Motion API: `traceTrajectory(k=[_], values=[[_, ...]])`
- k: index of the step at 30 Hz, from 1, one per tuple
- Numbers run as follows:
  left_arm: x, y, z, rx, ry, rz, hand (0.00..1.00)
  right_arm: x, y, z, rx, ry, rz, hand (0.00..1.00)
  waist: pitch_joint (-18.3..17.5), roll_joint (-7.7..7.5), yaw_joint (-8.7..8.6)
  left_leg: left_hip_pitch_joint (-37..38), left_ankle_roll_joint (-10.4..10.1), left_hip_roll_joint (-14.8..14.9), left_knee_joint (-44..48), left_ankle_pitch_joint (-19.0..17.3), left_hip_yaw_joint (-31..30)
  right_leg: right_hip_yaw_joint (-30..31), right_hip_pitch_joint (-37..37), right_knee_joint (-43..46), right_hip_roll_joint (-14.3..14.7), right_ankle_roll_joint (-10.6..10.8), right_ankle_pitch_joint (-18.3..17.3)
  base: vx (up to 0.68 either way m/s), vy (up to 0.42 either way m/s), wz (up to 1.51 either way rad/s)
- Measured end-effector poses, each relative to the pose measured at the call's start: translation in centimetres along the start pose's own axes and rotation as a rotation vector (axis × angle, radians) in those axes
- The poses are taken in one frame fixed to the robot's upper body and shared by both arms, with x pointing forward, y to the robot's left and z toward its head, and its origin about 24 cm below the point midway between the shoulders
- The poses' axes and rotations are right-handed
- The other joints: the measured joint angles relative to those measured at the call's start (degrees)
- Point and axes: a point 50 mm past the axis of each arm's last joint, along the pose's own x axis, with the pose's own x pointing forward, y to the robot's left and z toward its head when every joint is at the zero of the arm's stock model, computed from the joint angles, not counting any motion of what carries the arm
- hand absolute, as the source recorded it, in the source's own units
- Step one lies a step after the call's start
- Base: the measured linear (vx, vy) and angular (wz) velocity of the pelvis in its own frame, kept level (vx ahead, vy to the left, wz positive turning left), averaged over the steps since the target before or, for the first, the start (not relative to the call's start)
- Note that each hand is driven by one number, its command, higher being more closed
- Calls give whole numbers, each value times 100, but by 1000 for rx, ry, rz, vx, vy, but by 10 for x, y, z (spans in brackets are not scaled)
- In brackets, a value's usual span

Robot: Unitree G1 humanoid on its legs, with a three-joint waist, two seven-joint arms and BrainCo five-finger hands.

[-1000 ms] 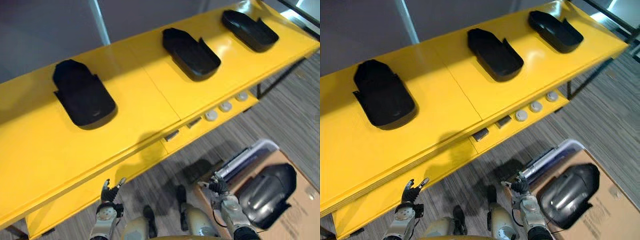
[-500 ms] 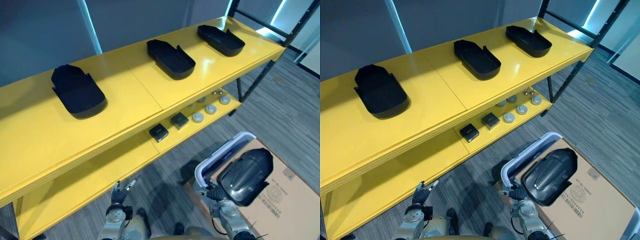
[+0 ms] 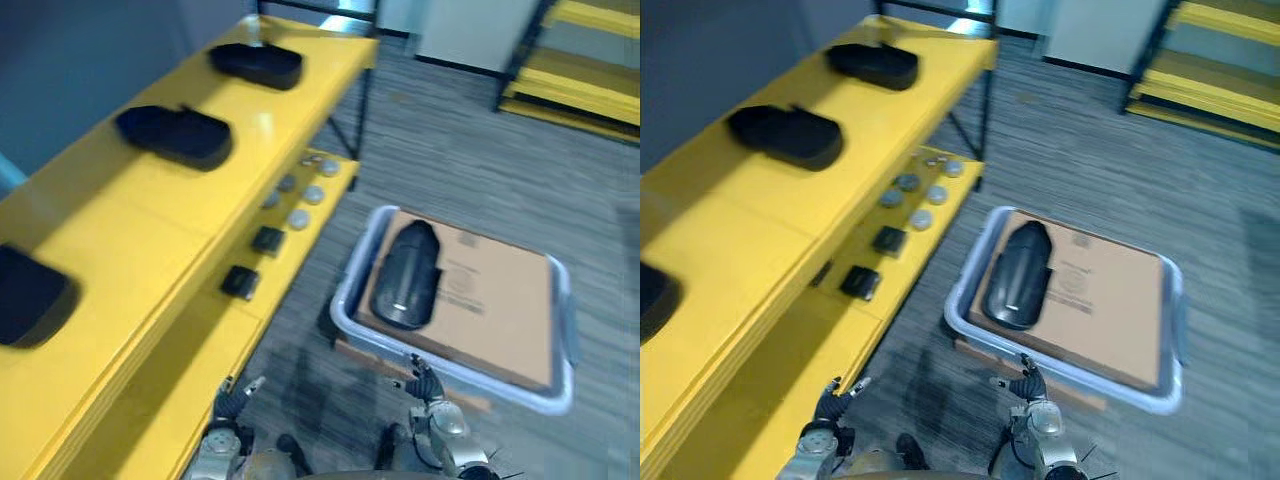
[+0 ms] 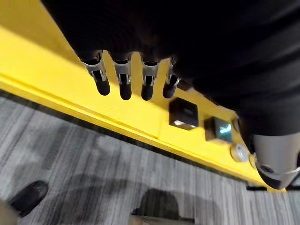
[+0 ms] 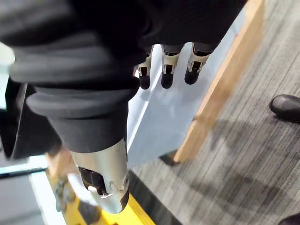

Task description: Walk over and take plastic housings, then place them on the shelf

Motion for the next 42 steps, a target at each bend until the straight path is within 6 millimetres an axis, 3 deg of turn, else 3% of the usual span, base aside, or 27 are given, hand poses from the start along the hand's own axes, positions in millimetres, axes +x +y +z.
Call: traceTrajectory(k=[2,4,5,6,7,9,10,12,13,14,16,19,22,28,34,38,42], values=[[-1,-9,2,-15,0,-21,0,-3,-9,-8,-7,22,-21,0,0,129,-34,134,-228,414,374,-163,9,296,129,-176,371,-83,-2,44,-179,-101],[-2,-11,-1,-10,12,-32,0,-8,-16,-21,0,57,-39,0,23,122,-38,150,-244,877,1180,-222,-45,516,268,-193,615,-186,-194,10,-165,-94],[-4,-15,-3,-14,20,-41,0,-12,-20,-29,-2,81,-51,0,37,130,-52,74,-142,1143,1780,-158,-285,623,358,-100,722,-238,-299,25,-145,-68],[-6,-19,-6,-14,26,-54,0,-16,-25,-37,0,105,-64,0,67,155,-93,-88,108,1288,2349,12,-690,771,464,-28,772,-268,-401,60,-104,-60],[-7,-20,-7,-12,29,-60,0,-17,-25,-39,3,112,-65,0,110,118,-117,-238,166,1292,2604,17,-979,860,509,-19,781,-293,-438,97,-75,-48],[-10,-25,-10,-22,39,-70,0,-16,-35,-38,49,111,-111,0,163,173,-147,-601,-192,662,2739,-424,-2001,1118,544,-20,717,-300,-454,98,-4,-57],[-12,-25,-13,-23,46,-71,0,-15,-40,-37,83,110,-144,0,190,199,-139,-686,-337,193,2368,-615,-2506,1244,547,-16,672,-287,-456,107,35,-61],[-12,-24,-14,-36,52,-65,0,-17,-43,-40,122,120,-171,0,205,282,-103,-640,-345,-342,1196,-595,-2988,1318,557,23,666,-204,-460,110,73,-35],[-12,-24,-13,-42,49,-64,0,-17,-43,-40,124,121,-176,0,220,321,-100,-625,-329,-400,874,-523,-3066,1322,547,84,694,-134,-479,90,125,-16],[-10,-22,-12,-44,48,-58,0,-16,-44,-40,145,128,-186,0,229,367,-59,-567,-44,-436,728,-383,-3105,1390,564,193,717,-36,-573,107,137,-9],[-9,-17,-11,-48,49,-48,0,-17,-36,-41,179,132,-176,0,176,169,-41,-488,-17,-624,504,-365,-3125,1366,616,170,563,57,-588,174,139,8],[-7,-17,-9,-46,42,-47,0,-16,-41,-41,218,130,-193,0,145,80,-23,-419,112,-869,252,-275,-3137,1283,697,-7,380,193,-532,162,116,21],[-8,-10,-15,-40,57,-30,0,-12,-46,-34,237,110,-208,0,137,90,-20,-179,186,-1058,-113,-180,-3132,1253,907,-293,297,319,-449,127,67,8],[-11,13,-35,-56,114,37,0,-9,-49,-29,253,95,-222,0,81,0,-9,136,163,-1160,-523,-77,-3119,1226,1162,-569,242,357,-354,90,33,1],[-19,25,-56,-113,186,89,0,-16,-73,-24,311,42,-319,0,-13,-133,-9,326,161,-1196,-714,-73,-3102,1258,1349,-808,233,390,-257,26,13,-3],[-23,30,-64,-122,210,107,0,-26,-93,10,303,-141,-384,0,-54,-186,-25,382,203,-1232,-919,79,-3107,1282,1345,-913,234,388,-126,-26,17,-2],[-24,28,-65,-130,211,105,0,-40,-96,70,228,-412,-367,0,-81,-232,-19,413,271,-1283,-1081,195,-3134,1294,1319,-940,237,391,-127,-95,-8,2]])
